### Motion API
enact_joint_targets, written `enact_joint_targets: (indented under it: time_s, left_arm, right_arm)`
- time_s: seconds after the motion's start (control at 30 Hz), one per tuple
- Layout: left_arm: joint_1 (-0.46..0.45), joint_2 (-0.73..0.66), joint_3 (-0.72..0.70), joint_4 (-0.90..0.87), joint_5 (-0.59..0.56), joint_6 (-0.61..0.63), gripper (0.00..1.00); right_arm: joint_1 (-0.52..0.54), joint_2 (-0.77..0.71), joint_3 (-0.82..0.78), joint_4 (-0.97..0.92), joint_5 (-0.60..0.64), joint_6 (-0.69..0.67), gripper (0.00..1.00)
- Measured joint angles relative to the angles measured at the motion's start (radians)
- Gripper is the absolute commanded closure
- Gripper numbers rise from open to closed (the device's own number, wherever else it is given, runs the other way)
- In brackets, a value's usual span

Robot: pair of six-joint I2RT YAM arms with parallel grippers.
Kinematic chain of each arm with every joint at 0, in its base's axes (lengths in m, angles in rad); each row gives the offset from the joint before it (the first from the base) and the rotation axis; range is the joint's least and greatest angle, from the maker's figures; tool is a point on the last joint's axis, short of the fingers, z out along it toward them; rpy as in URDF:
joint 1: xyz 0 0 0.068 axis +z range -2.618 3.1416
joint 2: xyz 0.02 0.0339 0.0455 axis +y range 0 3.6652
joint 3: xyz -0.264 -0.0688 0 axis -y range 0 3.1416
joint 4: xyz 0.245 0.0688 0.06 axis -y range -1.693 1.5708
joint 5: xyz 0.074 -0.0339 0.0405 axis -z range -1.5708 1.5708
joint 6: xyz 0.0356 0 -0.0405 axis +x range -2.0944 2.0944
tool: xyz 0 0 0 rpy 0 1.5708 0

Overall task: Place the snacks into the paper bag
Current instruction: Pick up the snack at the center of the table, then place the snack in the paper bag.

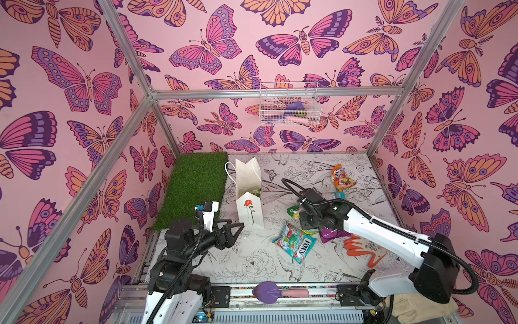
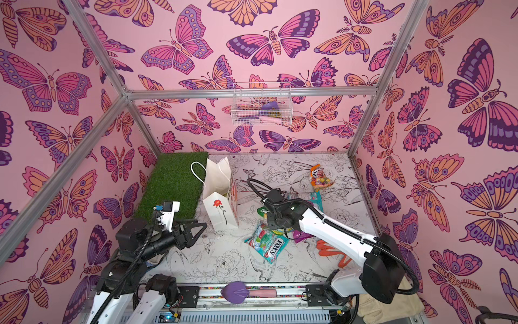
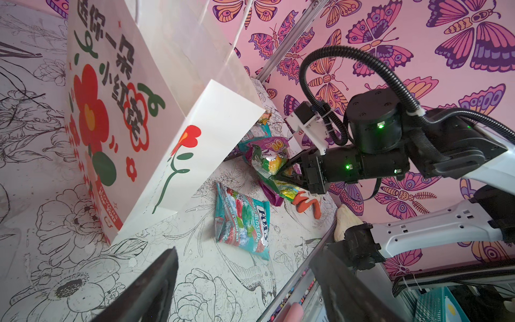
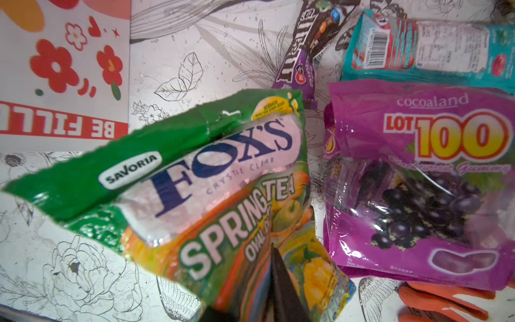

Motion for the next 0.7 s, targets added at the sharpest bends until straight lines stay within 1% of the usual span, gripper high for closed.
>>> enact_joint_targets:
  time_s: [0.37,0.7]
  left_arm:
    - [-0.019,0.000,-0.002,0.024,0.003,0.000,0.18]
    - [-0.020,0.000,-0.006,0.028,0.008,0.000,0.17]
  right_arm:
    - [-0.003,-0.093,0.091,0.009,0.017,-0.042,1.00]
    - [-0.006,-0.106,0.248,0.006,0.015,-0.095,1.00]
